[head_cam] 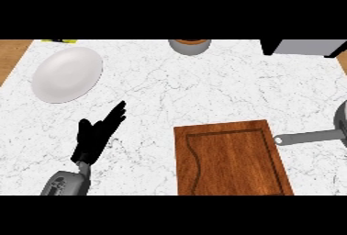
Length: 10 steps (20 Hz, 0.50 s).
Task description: Pick the croissant from the cutting board and place it in the pot
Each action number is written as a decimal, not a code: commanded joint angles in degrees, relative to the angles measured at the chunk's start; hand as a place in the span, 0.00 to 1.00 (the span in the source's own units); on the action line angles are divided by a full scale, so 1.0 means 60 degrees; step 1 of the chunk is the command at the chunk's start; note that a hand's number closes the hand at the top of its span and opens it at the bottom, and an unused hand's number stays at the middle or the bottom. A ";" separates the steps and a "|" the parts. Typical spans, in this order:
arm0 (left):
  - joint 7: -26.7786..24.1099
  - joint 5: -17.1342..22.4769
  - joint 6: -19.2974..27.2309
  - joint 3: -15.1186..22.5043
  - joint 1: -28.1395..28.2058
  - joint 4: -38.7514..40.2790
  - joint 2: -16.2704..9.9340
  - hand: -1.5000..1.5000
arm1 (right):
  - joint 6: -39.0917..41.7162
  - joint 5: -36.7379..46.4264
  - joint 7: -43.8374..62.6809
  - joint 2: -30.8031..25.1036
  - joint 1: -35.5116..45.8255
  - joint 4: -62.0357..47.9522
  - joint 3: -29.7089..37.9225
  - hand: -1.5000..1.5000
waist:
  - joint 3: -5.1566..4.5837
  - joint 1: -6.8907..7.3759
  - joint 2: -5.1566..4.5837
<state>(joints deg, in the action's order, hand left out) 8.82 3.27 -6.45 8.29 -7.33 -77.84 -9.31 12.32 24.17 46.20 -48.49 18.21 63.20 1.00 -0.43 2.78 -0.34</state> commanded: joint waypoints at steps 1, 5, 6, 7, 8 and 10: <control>-0.0559 -0.0012 -0.0211 -0.0211 0.0409 0.0274 -0.0216 0.50 | -0.0068 0.0312 -0.0030 0.1040 0.1682 -0.1726 -0.0257 0.00 | 0.0080 -0.0088 -0.0027; 0.0074 0.0075 -0.0117 -0.0185 0.0204 -0.0079 -0.0156 0.50 | -0.2780 0.0121 -0.1648 0.1470 0.1290 -0.0903 0.0835 0.00 | 0.0101 -0.0253 0.0014; 0.0097 -0.0021 0.0143 -0.0226 0.0105 0.0057 -0.0029 0.50 | -0.3208 -0.0137 -0.1952 0.1417 0.1431 -0.0430 0.1228 0.00 | 0.0103 -0.0391 0.0049; 0.0078 0.0081 0.0032 -0.0260 0.0305 -0.0171 -0.0117 0.50 | -0.3757 -0.0037 -0.2289 0.1655 0.1329 -0.0418 0.1274 0.00 | 0.0102 -0.0329 0.0055; 0.0021 0.0055 0.0013 -0.0159 0.0315 -0.0173 -0.0027 0.50 | -0.4169 -0.0283 -0.2418 0.1744 0.1645 -0.0607 0.1721 0.00 | 0.0109 -0.0276 0.0030; -0.0322 0.0129 -0.0228 -0.0495 0.0283 0.0157 -0.0414 0.50 | -0.5088 -0.0422 -0.2571 0.1903 0.1760 -0.0302 0.2236 0.00 | 0.0090 -0.0413 0.0040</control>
<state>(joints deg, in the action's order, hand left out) 8.27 3.79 -7.03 6.61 -5.92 -78.00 -10.46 -8.62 23.12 34.21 -39.44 26.76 59.84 9.39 0.08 0.97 -0.14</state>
